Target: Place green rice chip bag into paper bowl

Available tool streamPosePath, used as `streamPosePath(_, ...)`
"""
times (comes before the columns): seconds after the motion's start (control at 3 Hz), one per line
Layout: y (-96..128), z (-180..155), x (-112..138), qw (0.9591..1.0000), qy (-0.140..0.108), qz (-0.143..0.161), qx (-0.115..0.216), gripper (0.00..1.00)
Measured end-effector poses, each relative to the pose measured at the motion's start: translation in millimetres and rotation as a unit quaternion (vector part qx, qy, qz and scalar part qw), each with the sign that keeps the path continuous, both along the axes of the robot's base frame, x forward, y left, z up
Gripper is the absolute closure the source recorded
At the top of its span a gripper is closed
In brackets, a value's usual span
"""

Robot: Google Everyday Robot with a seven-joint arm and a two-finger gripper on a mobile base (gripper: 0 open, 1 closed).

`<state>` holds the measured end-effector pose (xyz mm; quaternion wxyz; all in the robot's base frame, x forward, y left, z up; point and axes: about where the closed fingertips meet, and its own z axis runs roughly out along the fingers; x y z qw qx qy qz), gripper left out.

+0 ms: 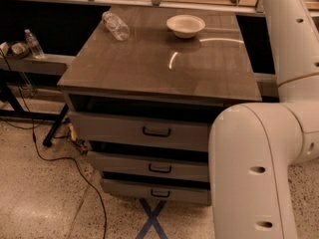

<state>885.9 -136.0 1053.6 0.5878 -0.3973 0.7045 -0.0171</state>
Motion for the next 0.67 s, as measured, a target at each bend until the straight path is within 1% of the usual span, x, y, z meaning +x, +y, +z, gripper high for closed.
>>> streamPosePath(0.33,1.2,-21.0,13.4,0.9996,0.019,-0.016,0.009,1.00)
streamPosePath(0.67,-5.5,-46.4,23.1,0.9982,0.044,-0.039,0.007,1.00)
